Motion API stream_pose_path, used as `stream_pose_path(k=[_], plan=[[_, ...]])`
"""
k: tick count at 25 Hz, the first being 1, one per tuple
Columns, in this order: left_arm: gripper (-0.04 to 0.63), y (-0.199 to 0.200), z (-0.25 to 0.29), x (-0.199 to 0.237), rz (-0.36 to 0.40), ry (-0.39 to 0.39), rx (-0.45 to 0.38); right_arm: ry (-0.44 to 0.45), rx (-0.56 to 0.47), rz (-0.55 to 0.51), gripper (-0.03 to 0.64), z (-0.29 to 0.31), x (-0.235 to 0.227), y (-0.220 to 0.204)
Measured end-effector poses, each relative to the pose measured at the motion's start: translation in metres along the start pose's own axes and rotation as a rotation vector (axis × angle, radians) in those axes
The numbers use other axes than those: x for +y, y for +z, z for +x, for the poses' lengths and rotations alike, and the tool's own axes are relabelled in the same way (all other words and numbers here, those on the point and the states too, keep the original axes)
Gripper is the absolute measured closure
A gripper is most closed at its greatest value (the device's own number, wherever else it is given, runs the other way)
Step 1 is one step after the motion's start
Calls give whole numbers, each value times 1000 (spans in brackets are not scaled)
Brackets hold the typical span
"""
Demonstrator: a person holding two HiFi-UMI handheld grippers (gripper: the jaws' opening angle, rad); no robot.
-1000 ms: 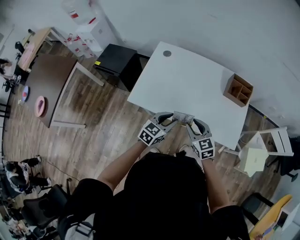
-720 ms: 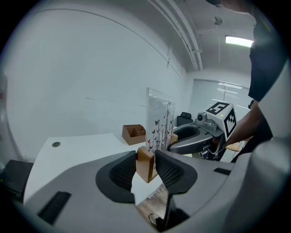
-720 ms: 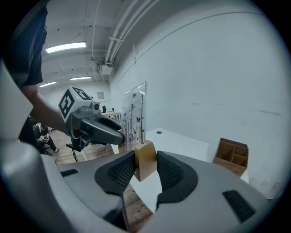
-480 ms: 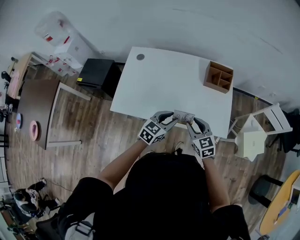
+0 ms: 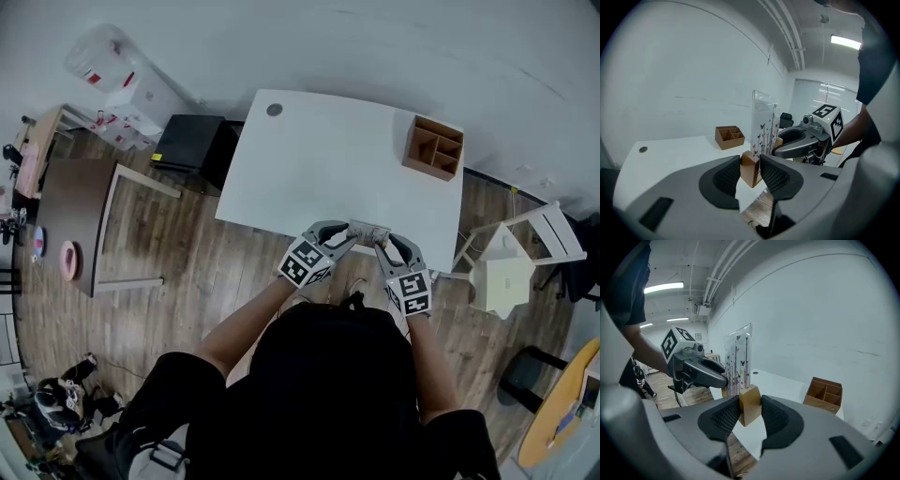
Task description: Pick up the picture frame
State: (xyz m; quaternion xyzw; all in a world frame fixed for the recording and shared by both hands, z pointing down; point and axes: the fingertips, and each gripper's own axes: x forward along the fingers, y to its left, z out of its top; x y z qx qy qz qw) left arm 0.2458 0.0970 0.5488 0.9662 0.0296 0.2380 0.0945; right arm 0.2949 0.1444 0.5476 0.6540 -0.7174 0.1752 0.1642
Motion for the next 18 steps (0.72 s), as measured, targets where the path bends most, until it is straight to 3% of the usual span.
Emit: stream_pose_path(k=[18], plan=[[457,-10,3,3,-21,-5,9,3,15,-5,469,6,1,-6]])
